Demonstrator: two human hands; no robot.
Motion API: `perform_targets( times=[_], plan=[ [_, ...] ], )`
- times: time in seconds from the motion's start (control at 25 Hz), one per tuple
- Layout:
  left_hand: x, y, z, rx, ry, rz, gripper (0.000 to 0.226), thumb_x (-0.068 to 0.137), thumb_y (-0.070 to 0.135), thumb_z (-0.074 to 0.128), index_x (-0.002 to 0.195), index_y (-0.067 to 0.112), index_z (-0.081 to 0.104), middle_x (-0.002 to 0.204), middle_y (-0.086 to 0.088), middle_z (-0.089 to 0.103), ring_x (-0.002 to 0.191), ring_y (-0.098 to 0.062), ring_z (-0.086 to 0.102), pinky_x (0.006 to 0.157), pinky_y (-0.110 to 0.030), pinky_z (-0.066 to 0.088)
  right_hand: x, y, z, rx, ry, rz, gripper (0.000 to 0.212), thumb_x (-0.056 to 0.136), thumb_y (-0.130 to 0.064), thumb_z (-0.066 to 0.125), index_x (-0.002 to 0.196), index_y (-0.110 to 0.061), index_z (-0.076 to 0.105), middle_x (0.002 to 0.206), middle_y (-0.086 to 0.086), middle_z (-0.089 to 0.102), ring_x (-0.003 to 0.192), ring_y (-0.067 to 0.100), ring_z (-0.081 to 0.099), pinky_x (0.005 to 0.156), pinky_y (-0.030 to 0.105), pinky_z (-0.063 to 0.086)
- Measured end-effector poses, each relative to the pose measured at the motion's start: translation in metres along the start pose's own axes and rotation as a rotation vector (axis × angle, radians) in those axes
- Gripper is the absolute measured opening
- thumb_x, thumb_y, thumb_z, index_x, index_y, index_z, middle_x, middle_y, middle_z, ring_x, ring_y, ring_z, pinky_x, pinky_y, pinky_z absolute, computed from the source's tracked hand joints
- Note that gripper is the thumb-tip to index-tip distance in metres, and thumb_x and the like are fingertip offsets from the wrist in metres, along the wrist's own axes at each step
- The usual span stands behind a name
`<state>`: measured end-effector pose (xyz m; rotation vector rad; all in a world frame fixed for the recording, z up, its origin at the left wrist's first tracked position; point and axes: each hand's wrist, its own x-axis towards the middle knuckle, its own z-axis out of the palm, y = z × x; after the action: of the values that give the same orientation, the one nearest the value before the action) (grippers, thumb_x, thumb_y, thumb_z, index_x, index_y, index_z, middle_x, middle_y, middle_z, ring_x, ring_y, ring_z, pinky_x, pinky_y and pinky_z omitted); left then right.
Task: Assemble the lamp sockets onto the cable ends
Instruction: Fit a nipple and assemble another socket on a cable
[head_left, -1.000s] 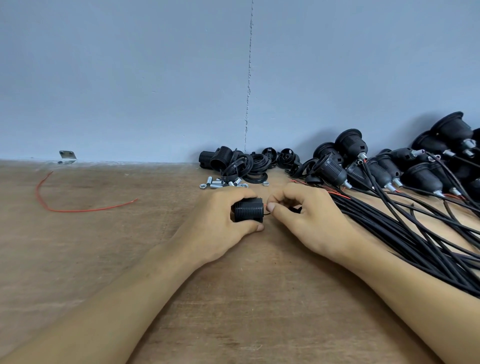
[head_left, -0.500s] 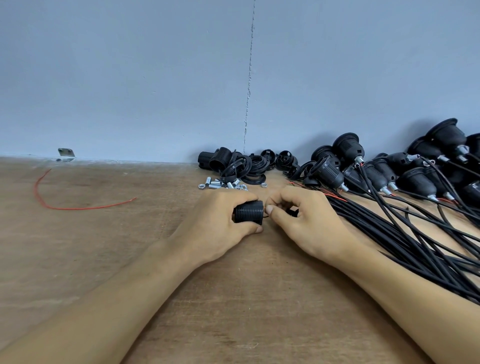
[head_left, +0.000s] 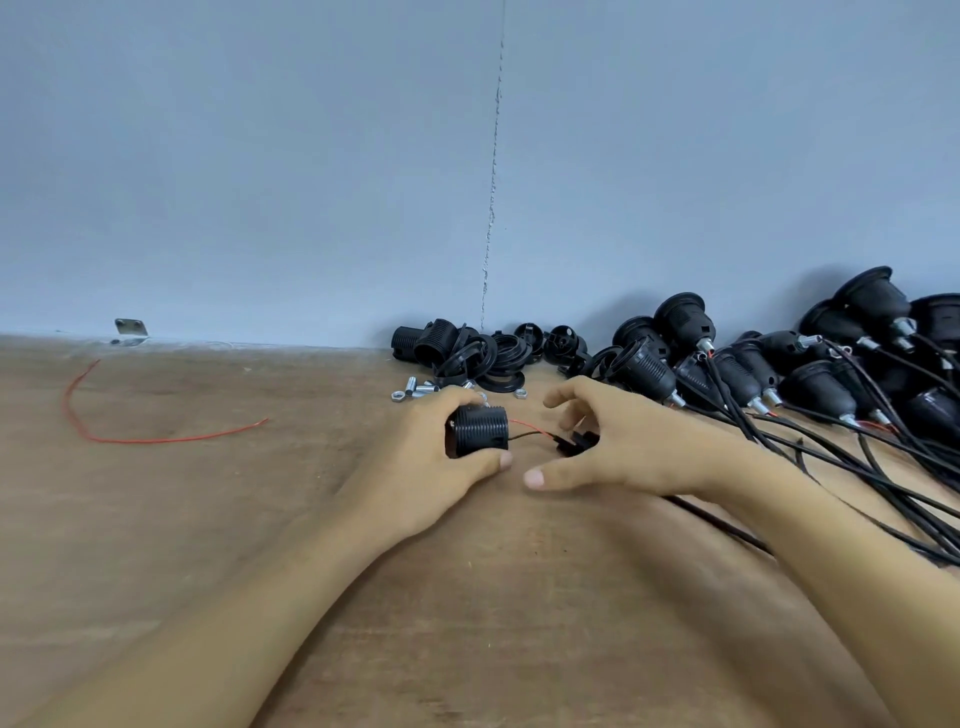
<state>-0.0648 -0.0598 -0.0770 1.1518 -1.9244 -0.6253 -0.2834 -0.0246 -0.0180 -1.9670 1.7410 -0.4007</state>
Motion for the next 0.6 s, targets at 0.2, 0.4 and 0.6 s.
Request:
perform_targets(
  times=[0.2, 0.4, 0.6],
  plan=[
    [0.001, 0.003, -0.004, -0.156, 0.044, -0.1, 0.048, 0.062, 0.05, 0.088, 0.101, 0.05, 0.06, 0.101, 0.019, 0.071, 0.087, -0.004, 0.066, 0.08, -0.024, 0.049, 0.0, 0.001, -0.005, -0.091, 0.093, 0.012, 0.043, 0.074, -0.038, 0.086, 0.11, -0.028, 0.065, 0.099, -0.011, 0.067, 0.091, 0.007, 0.063, 0.086, 0.025, 0.051],
    [0.004, 0.011, -0.004, -0.551, 0.066, -0.213, 0.024, 0.088, 0.04, 0.078, 0.109, 0.048, 0.075, 0.105, 0.005, 0.077, 0.073, -0.014, 0.063, 0.078, -0.034, 0.052, -0.001, -0.005, 0.011, 0.258, 0.104, -0.132, 0.045, 0.086, -0.029, 0.077, 0.128, -0.026, 0.059, 0.106, -0.006, 0.071, 0.083, 0.012, 0.071, 0.093, 0.033, 0.054],
    [0.003, 0.016, -0.001, -0.785, 0.034, -0.288, 0.04, 0.078, 0.028, 0.077, 0.115, 0.014, 0.072, 0.1, -0.007, 0.077, 0.088, -0.022, 0.065, 0.076, -0.035, 0.053, -0.004, -0.005, 0.018, 0.566, -0.057, -0.174, 0.031, 0.1, -0.022, 0.058, 0.129, -0.013, 0.053, 0.091, 0.006, 0.073, 0.071, 0.015, 0.06, 0.084, 0.032, 0.049]
  ],
)
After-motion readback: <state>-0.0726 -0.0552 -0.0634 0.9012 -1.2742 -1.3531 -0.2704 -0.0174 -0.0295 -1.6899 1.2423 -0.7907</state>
